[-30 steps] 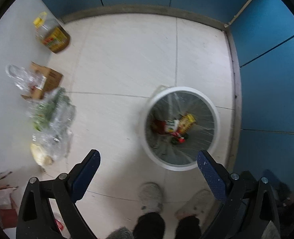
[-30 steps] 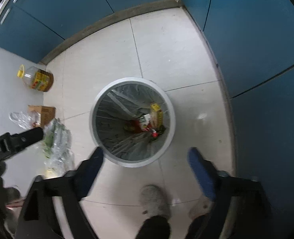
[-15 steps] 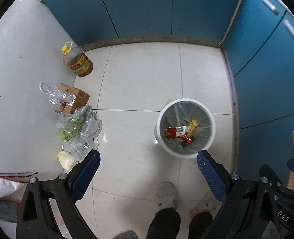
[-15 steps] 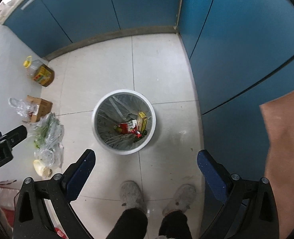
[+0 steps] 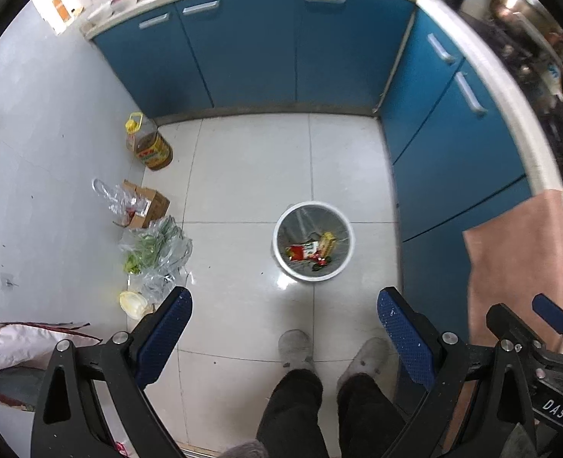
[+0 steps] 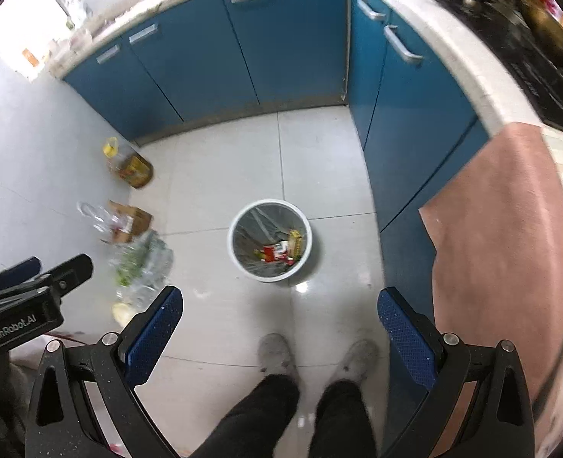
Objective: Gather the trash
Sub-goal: 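Swing both tools back up toward the counter, then grasp the white Doctor box with left tool while right tool grasps the clear plastic bag, then carry the box and plastic bag over the bin and open both tools, then swing both tools back to the counter toward the red snack bag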
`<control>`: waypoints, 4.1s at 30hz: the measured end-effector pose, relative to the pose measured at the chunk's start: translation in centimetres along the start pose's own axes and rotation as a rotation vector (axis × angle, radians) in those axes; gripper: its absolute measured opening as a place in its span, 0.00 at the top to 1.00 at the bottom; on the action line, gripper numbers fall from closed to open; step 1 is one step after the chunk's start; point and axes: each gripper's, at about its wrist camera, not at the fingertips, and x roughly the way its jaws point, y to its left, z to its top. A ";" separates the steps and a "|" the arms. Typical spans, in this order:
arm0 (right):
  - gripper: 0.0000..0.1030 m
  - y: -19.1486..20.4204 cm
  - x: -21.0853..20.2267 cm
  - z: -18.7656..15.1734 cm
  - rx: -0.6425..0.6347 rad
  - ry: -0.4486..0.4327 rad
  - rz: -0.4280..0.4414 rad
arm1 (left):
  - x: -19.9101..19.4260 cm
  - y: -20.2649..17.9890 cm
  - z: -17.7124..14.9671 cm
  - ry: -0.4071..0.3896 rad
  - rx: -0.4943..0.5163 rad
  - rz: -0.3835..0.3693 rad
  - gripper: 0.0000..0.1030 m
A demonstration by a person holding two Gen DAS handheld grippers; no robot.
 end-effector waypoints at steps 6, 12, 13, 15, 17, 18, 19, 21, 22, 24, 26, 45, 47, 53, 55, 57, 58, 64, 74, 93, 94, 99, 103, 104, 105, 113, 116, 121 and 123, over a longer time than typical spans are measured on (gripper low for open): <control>0.00 -6.8 -8.4 0.3 0.180 -0.099 0.032 | -4.8 -7.3 2.2 -0.059 0.098 -0.074 0.03; 0.00 -20.5 -15.5 -0.5 0.425 -0.207 -0.071 | -8.4 -21.4 5.4 -0.155 0.331 -0.151 0.03; 0.00 -23.7 -16.6 -0.8 0.481 -0.222 -0.098 | -8.7 -24.4 5.9 -0.165 0.379 -0.159 0.03; 0.00 -29.1 -18.1 -1.2 0.572 -0.242 -0.151 | -9.1 -30.1 6.6 -0.177 0.464 -0.178 0.03; 0.00 -35.7 -19.7 -2.0 0.676 -0.262 -0.202 | -9.4 -36.4 7.3 -0.185 0.554 -0.187 0.03; 0.00 -38.0 -19.8 -1.7 0.707 -0.265 -0.219 | -9.3 -39.6 7.3 -0.186 0.602 -0.190 0.03; 0.00 -41.1 -20.2 -1.9 0.756 -0.268 -0.242 | -8.9 -42.8 7.4 -0.178 0.654 -0.194 0.03; 0.00 -45.8 -20.2 -2.1 0.821 -0.270 -0.267 | -7.9 -48.2 7.3 -0.159 0.745 -0.189 0.03; 0.00 -48.8 -20.2 -2.2 0.860 -0.267 -0.290 | -6.9 -51.0 7.3 -0.142 0.794 -0.186 0.03; 0.00 -53.3 -19.6 -2.3 0.906 -0.256 -0.313 | -5.4 -55.2 6.8 -0.106 0.875 -0.182 0.03; 0.00 -57.2 -18.9 -2.0 0.923 -0.232 -0.343 | -3.1 -59.7 6.1 -0.067 0.976 -0.172 0.03; 0.98 -65.9 -14.4 0.8 0.814 -0.224 -0.351 | -0.3 -68.0 6.6 -0.017 1.104 -0.188 0.54; 0.98 -64.8 -16.5 0.8 0.802 -0.273 -0.356 | -2.4 -66.5 6.8 -0.058 1.070 -0.210 0.54; 0.98 -59.1 -22.2 1.3 0.760 -0.397 -0.304 | -8.0 -58.9 8.4 -0.096 0.908 -0.326 0.55; 0.98 -56.1 -23.5 1.4 0.738 -0.420 -0.263 | -9.3 -55.3 9.5 -0.114 0.839 -0.346 0.55; 0.98 -53.3 -23.9 1.5 0.708 -0.429 -0.239 | -10.2 -52.2 10.0 -0.128 0.786 -0.346 0.55; 0.98 -51.4 -23.8 1.7 0.688 -0.431 -0.223 | -10.6 -50.3 10.3 -0.137 0.756 -0.345 0.55; 0.98 -40.1 -22.1 2.6 0.575 -0.402 -0.124 | -9.6 -38.7 11.5 -0.168 0.594 -0.293 0.55; 0.99 -22.2 -10.5 6.9 0.363 -0.220 0.023 | 0.7 -19.9 12.4 -0.038 0.315 -0.143 0.55; 0.99 -6.2 39.5 0.3 0.275 0.393 0.181 | 42.5 0.4 7.7 0.461 -0.151 -0.193 0.55; 0.99 -6.0 42.2 -0.4 0.277 0.421 0.173 | 45.5 0.8 7.0 0.492 -0.161 -0.195 0.55; 0.99 -5.6 53.2 -2.8 0.254 0.549 0.140 | 54.1 1.8 5.0 0.580 -0.146 -0.178 0.54; 0.97 -5.5 58.2 -2.2 0.283 0.610 0.119 | 56.5 2.1 5.0 0.582 -0.107 -0.136 0.45; 0.91 -5.8 58.6 -2.0 0.307 0.614 0.125 | 56.2 2.1 5.2 0.561 -0.089 -0.122 0.37; 0.74 -6.4 58.5 -1.6 0.315 0.612 0.127 | 55.8 2.3 5.4 0.545 -0.079 -0.110 0.18; 0.09 -5.6 51.9 1.2 0.215 0.488 0.029 | 48.5 3.8 5.7 0.448 -0.089 -0.044 0.04; 0.01 -3.5 46.6 2.5 0.103 0.412 -0.057 | 43.3 3.9 5.5 0.390 -0.075 -0.005 0.04; 0.00 -0.5 36.6 3.3 0.007 0.311 -0.133 | 31.7 3.1 5.1 0.243 -0.024 0.085 0.04; 0.00 -0.4 32.3 3.2 -0.008 0.281 -0.152 | 27.1 2.8 4.9 0.202 -0.010 0.081 0.04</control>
